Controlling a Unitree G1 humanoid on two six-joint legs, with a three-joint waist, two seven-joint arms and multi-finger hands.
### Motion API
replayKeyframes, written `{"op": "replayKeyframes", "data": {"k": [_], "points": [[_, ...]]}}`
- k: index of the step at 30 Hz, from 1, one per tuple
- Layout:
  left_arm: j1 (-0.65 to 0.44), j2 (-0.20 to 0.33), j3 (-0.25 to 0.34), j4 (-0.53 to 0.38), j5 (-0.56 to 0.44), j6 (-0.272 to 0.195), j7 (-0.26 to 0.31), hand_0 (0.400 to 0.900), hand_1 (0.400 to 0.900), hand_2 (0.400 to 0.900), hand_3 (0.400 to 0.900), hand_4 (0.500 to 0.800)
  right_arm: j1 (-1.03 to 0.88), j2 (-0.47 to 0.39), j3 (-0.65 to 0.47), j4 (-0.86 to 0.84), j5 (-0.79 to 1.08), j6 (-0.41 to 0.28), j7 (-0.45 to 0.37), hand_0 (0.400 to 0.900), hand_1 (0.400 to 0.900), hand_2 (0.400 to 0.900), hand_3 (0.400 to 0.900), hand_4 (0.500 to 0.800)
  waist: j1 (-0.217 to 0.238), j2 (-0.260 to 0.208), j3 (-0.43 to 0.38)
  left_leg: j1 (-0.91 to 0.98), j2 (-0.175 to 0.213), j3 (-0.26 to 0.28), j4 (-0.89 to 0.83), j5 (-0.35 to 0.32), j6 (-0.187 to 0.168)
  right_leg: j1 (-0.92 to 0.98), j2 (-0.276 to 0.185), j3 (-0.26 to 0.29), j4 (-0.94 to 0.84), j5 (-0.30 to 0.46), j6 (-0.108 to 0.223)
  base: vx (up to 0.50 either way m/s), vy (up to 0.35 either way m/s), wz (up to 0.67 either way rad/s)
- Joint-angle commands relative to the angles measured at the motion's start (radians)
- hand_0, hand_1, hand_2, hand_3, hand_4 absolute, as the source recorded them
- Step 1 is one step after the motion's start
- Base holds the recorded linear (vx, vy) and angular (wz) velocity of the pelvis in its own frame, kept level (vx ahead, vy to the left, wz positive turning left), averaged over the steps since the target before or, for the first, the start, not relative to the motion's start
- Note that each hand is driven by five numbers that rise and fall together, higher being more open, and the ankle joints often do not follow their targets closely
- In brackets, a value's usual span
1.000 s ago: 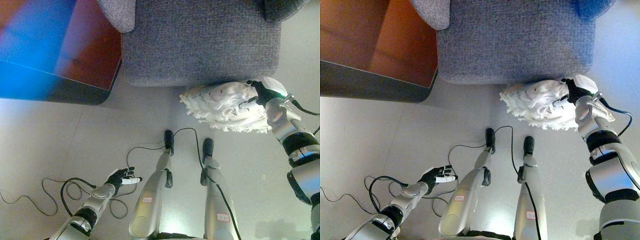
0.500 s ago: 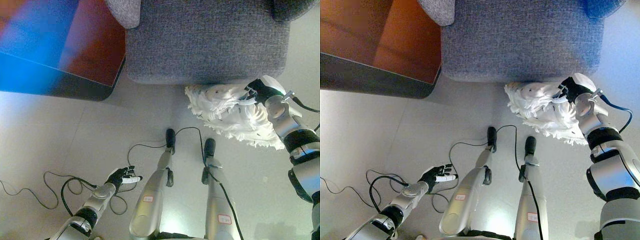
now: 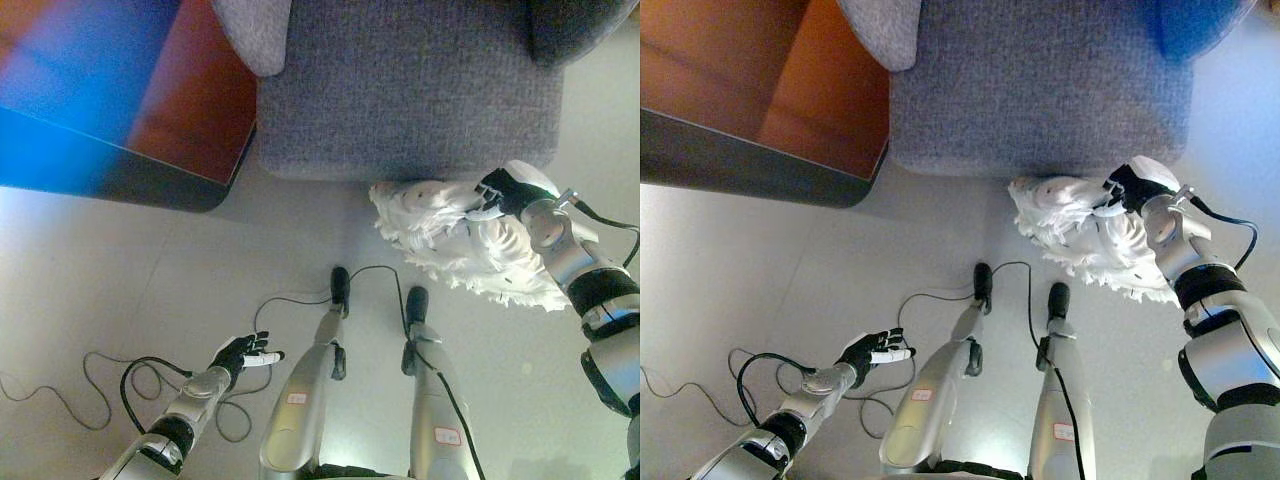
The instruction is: Pick up the pillow and put it on the sofa.
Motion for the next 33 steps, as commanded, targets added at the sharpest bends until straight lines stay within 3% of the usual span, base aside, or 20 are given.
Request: {"op": "replayKeyframes", "data": {"k": [1, 9, 14, 18, 25, 33], "points": [[0.081, 0.031, 0.014, 0.057, 0.005, 0.006, -0.015, 0.900, 0.900, 0.900, 0.900, 0.800, -0.171, -0.153, 0.001, -0.208, -0.001, -0.118, -0.020, 0.400, 0.400, 0.400, 0.400, 0.500, -0.022, -0.063, 0.011, 0.121, -0.023, -0.021, -0.007, -0.123, -0.049, 0.151, -0.029, -0.061, -0.243, 0.128, 0.058, 0.00, 0.000, 0.00], [0.112, 0.044, 0.038, 0.095, 0.045, 0.035, -0.042, 0.900, 0.900, 0.900, 0.900, 0.800, -0.188, -0.156, 0.009, -0.288, 0.014, -0.139, 0.067, 0.400, 0.400, 0.400, 0.400, 0.500, -0.009, -0.119, -0.048, 0.193, -0.012, -0.027, -0.007, -0.154, -0.050, 0.246, -0.023, -0.081, -0.274, 0.115, 0.053, 0.05, -0.018, 0.07], [0.145, 0.055, 0.069, 0.132, 0.088, 0.058, -0.063, 0.900, 0.900, 0.900, 0.900, 0.800, -0.227, -0.178, 0.033, -0.300, 0.039, -0.188, 0.171, 0.400, 0.400, 0.400, 0.400, 0.500, 0.007, -0.159, -0.110, 0.252, 0.001, -0.020, -0.007, -0.182, -0.055, 0.333, -0.020, -0.105, -0.313, 0.109, 0.053, 0.12, -0.007, 0.10], [0.171, 0.065, 0.098, 0.154, 0.135, 0.074, -0.072, 0.900, 0.900, 0.900, 0.900, 0.800, -0.282, -0.192, 0.063, -0.300, 0.089, -0.188, 0.257, 0.400, 0.400, 0.400, 0.400, 0.500, 0.030, -0.194, -0.146, 0.293, 0.011, -0.019, -0.007, -0.198, -0.059, 0.389, -0.016, -0.120, -0.333, 0.108, 0.053, 0.15, -0.036, 0.10], [0.221, 0.087, 0.143, 0.199, 0.196, 0.092, -0.080, 0.900, 0.900, 0.900, 0.900, 0.800, -0.424, -0.190, 0.119, -0.197, 0.248, -0.177, 0.301, 0.400, 0.400, 0.400, 0.400, 0.500, 0.075, -0.275, -0.219, 0.352, 0.023, -0.036, -0.007, -0.220, -0.063, 0.486, -0.001, -0.139, -0.380, 0.114, 0.052, 0.17, -0.045, 0.12], [0.264, 0.089, 0.175, 0.245, 0.243, 0.122, -0.066, 0.900, 0.900, 0.900, 0.900, 0.800, -0.503, -0.154, 0.134, -0.083, 0.313, -0.125, 0.323, 0.400, 0.400, 0.400, 0.400, 0.500, 0.121, -0.328, -0.273, 0.398, 0.024, -0.061, -0.007, -0.235, -0.062, 0.561, 0.000, -0.160, -0.426, 0.127, 0.057, 0.14, -0.005, 0.12]]}}
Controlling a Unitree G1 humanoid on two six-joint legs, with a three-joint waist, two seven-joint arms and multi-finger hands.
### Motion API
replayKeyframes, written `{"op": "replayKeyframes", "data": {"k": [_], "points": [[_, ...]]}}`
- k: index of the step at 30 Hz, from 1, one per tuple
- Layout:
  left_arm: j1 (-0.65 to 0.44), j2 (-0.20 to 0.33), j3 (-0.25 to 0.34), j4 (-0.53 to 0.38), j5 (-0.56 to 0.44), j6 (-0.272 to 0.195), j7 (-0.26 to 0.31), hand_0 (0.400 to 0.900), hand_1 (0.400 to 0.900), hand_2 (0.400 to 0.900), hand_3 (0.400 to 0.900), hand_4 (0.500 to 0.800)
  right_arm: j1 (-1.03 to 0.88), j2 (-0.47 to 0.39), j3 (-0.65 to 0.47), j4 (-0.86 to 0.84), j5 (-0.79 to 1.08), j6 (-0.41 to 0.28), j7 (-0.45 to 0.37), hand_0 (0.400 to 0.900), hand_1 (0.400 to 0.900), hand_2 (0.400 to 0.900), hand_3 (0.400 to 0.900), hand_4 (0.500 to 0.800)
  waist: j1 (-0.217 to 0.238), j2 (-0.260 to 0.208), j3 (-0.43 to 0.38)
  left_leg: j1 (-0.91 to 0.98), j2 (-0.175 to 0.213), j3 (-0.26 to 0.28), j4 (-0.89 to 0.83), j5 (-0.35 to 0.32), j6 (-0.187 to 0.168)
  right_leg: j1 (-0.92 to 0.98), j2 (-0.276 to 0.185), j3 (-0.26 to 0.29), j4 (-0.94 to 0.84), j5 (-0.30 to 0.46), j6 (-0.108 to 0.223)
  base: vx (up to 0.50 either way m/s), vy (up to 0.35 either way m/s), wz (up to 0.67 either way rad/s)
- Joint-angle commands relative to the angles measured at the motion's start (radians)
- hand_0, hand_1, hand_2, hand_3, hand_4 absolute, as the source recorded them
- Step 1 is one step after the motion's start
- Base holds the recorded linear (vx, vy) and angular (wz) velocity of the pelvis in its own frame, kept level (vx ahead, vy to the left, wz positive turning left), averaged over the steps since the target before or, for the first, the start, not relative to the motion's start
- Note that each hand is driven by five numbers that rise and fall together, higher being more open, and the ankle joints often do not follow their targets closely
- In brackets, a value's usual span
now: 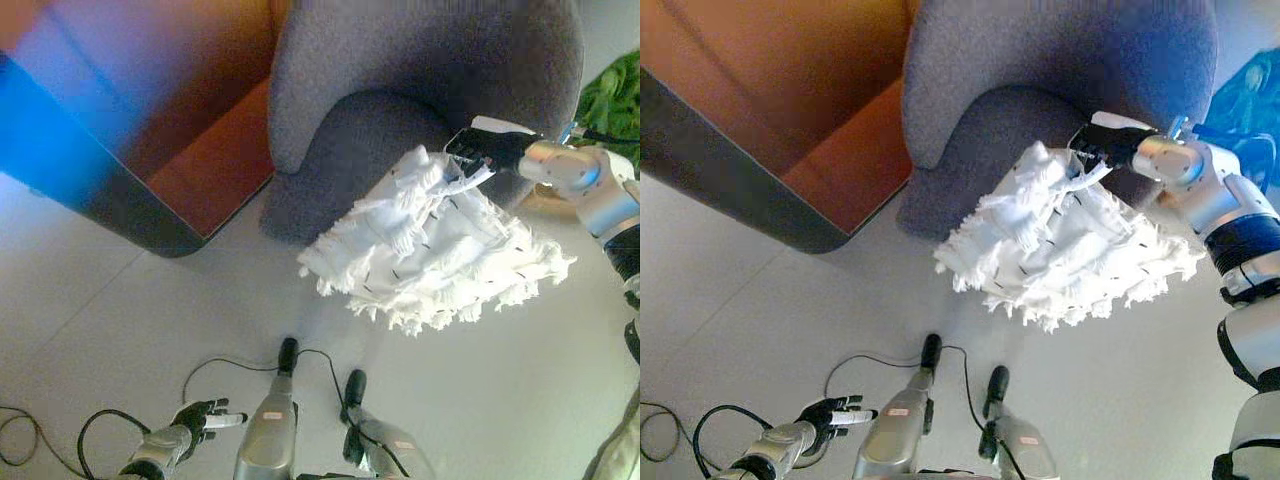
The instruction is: Pick up the pillow and put it on the sofa.
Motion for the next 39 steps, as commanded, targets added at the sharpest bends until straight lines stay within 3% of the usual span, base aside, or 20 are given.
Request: {"op": "replayKeyframes", "data": {"k": [1, 9, 17, 18, 19, 25, 30, 39], "points": [[0.114, 0.055, -0.016, 0.086, 0.053, 0.027, 0.010, 0.900, 0.900, 0.900, 0.900, 0.800, -0.249, -0.002, 0.003, 0.059, 0.124, -0.005, -0.071, 0.400, 0.400, 0.400, 0.400, 0.500, 0.047, -0.081, -0.178, 0.081, -0.016, 0.033, -0.007, -0.138, -0.020, -0.003, -0.068, -0.024, -0.001, 0.030, 0.086, 0.10, 0.029, 0.07], [0.142, 0.058, 0.008, 0.124, 0.065, 0.034, 0.021, 0.900, 0.900, 0.900, 0.900, 0.800, -0.349, 0.039, 0.022, 0.186, 0.166, 0.148, -0.200, 0.400, 0.400, 0.400, 0.400, 0.500, 0.086, -0.113, -0.190, 0.100, -0.010, 0.016, -0.007, -0.144, -0.020, 0.026, -0.064, -0.038, -0.001, 0.028, 0.088, 0.09, 0.001, 0.09], [0.171, 0.052, 0.024, 0.132, 0.013, 0.004, -0.002, 0.900, 0.900, 0.900, 0.900, 0.800, -0.416, -0.021, 0.042, 0.327, 0.188, 0.320, -0.308, 0.400, 0.400, 0.400, 0.400, 0.500, 0.105, -0.116, -0.183, 0.085, -0.007, -0.006, -0.007, -0.141, -0.019, 0.022, -0.064, -0.040, -0.001, 0.027, 0.089, 0.04, 0.037, 0.14], [0.174, 0.055, 0.026, 0.132, 0.007, -0.004, -0.009, 0.900, 0.900, 0.900, 0.900, 0.800, -0.421, -0.030, 0.043, 0.336, 0.189, 0.341, -0.301, 0.524, 0.524, 0.524, 0.524, 0.574, 0.107, -0.116, -0.179, 0.082, -0.007, -0.009, -0.007, -0.140, -0.019, 0.021, -0.065, -0.042, -0.001, 0.027, 0.089, 0.01, 0.023, 0.18], [0.175, 0.059, 0.023, 0.127, -0.002, -0.002, -0.010, 0.900, 0.900, 0.900, 0.900, 0.800, -0.428, -0.036, 0.054, 0.357, 0.186, 0.361, -0.316, 0.900, 0.900, 0.900, 0.900, 0.800, 0.111, -0.115, -0.173, 0.078, -0.008, -0.012, -0.007, -0.140, -0.017, 0.018, -0.066, -0.043, -0.001, 0.028, 0.088, 0.00, 0.013, 0.15], [0.174, 0.064, 0.015, 0.129, -0.019, -0.022, -0.011, 0.900, 0.900, 0.900, 0.900, 0.800, -0.458, -0.057, 0.079, 0.445, 0.219, 0.404, -0.313, 0.900, 0.900, 0.900, 0.900, 0.800, 0.118, -0.108, -0.152, 0.058, -0.009, -0.017, -0.007, -0.138, -0.014, 0.002, -0.071, -0.046, -0.001, 0.031, 0.089, 0.00, 0.000, 0.04], [0.167, 0.051, -0.002, 0.110, -0.057, -0.035, 0.006, 0.900, 0.900, 0.900, 0.900, 0.800, -0.462, -0.074, 0.093, 0.445, 0.221, 0.366, -0.301, 0.900, 0.900, 0.900, 0.900, 0.800, 0.112, -0.096, -0.138, 0.040, -0.010, -0.018, -0.007, -0.138, -0.012, -0.021, -0.077, -0.042, -0.001, 0.033, 0.091, -0.05, -0.008, -0.05], [0.178, 0.038, -0.021, 0.092, -0.075, -0.046, -0.013, 0.900, 0.900, 0.900, 0.900, 0.800, -0.479, -0.106, 0.122, 0.465, 0.228, 0.335, -0.273, 0.900, 0.900, 0.900, 0.900, 0.800, 0.095, -0.072, -0.141, 0.029, -0.013, -0.011, -0.007, -0.138, -0.012, -0.039, -0.087, -0.036, -0.001, 0.031, 0.090, -0.03, 0.012, -0.02]]}}
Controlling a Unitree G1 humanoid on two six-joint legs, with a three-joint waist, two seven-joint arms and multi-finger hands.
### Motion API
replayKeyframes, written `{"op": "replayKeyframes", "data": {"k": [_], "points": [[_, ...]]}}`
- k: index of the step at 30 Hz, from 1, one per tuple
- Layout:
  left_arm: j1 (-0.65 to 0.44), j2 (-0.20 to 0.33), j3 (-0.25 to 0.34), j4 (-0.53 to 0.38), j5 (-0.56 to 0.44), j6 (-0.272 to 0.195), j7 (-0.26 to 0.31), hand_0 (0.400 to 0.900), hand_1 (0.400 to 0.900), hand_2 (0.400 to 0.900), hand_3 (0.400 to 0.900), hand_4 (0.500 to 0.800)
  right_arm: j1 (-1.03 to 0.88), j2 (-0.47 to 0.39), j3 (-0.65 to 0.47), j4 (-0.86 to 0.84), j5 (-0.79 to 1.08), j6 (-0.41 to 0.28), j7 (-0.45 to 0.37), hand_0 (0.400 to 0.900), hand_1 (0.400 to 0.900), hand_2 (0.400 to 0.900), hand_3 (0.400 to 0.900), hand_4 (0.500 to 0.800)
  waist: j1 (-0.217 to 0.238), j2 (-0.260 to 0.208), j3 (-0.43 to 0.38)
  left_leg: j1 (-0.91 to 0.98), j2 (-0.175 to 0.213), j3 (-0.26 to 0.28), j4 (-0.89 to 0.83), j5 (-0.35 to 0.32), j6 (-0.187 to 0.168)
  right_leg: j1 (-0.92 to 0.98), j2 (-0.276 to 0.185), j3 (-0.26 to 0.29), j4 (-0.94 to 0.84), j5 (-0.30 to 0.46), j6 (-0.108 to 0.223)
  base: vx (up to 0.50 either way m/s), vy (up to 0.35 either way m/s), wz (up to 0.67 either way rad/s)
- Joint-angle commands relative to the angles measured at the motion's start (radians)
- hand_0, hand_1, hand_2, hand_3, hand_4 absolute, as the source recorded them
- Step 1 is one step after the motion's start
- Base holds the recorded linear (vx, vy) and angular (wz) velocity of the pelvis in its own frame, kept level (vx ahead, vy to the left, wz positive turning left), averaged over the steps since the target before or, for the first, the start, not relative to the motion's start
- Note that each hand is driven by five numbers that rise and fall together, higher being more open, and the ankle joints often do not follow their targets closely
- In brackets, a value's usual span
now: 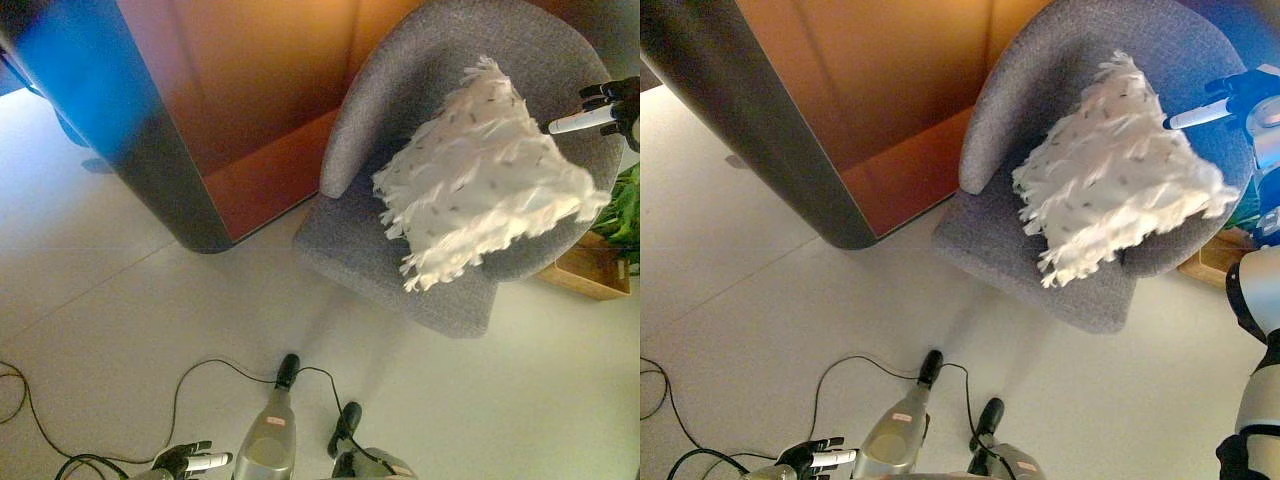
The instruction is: Pick up the pillow and put it on the sofa.
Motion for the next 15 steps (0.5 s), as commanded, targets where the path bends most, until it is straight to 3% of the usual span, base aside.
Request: {"op": "replayKeyframes", "data": {"k": [1, 4, 9, 15], "points": [[0.070, 0.031, -0.045, 0.025, -0.022, 0.000, -0.003, 0.900, 0.900, 0.900, 0.900, 0.800, -0.207, -0.117, 0.114, 0.007, -0.002, -0.074, -0.045, 0.900, 0.900, 0.900, 0.900, 0.800, 0.000, -0.037, -0.046, 0.069, 0.014, 0.042, -0.008, -0.139, -0.016, -0.032, -0.067, 0.021, -0.002, 0.045, 0.079, 0.00, 0.000, 0.00], [0.072, 0.031, -0.042, 0.023, -0.018, -0.003, -0.009, 0.900, 0.900, 0.900, 0.900, 0.800, -0.196, -0.130, 0.107, 0.009, -0.015, -0.084, -0.029, 0.900, 0.900, 0.900, 0.900, 0.800, -0.006, -0.032, -0.051, 0.069, 0.014, 0.046, -0.008, -0.139, -0.016, -0.035, -0.069, 0.026, -0.002, 0.045, 0.079, 0.00, 0.000, 0.00], [0.074, 0.030, -0.028, 0.026, -0.009, -0.012, -0.020, 0.900, 0.900, 0.900, 0.900, 0.800, -0.101, -0.156, 0.049, -0.017, 0.001, -0.162, 0.001, 0.900, 0.900, 0.900, 0.900, 0.800, -0.028, -0.032, -0.063, 0.079, 0.018, 0.062, -0.008, -0.143, -0.019, -0.034, -0.068, 0.040, -0.002, 0.046, 0.081, -0.02, 0.006, -0.08], [0.071, 0.012, -0.013, 0.033, -0.027, -0.016, -0.016, 0.900, 0.900, 0.900, 0.900, 0.800, 0.188, -0.182, -0.178, -0.112, 0.047, -0.274, 0.035, 0.900, 0.900, 0.900, 0.900, 0.800, -0.070, -0.014, -0.087, 0.107, 0.016, 0.082, -0.008, -0.152, -0.018, -0.020, -0.069, 0.057, -0.002, 0.043, 0.084, -0.02, 0.028, -0.14]]}}
